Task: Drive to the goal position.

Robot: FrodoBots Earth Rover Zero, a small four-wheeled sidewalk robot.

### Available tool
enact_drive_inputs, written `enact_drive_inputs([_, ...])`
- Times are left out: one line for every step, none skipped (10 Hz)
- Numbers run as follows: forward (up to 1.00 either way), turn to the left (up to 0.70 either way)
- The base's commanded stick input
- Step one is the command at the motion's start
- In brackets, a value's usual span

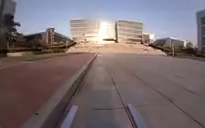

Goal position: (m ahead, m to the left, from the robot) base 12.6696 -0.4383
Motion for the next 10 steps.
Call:
enact_drive_inputs([0.7,0.0])
enact_drive_inputs([0.7,0.0])
enact_drive_inputs([0.7,0.0])
enact_drive_inputs([0.7,0.0])
enact_drive_inputs([0.7,0.0])
enact_drive_inputs([0.7,0.0])
enact_drive_inputs([0.7,0.0])
enact_drive_inputs([0.7,0.0])
enact_drive_inputs([0.7,0.0])
enact_drive_inputs([0.7,-0.05])
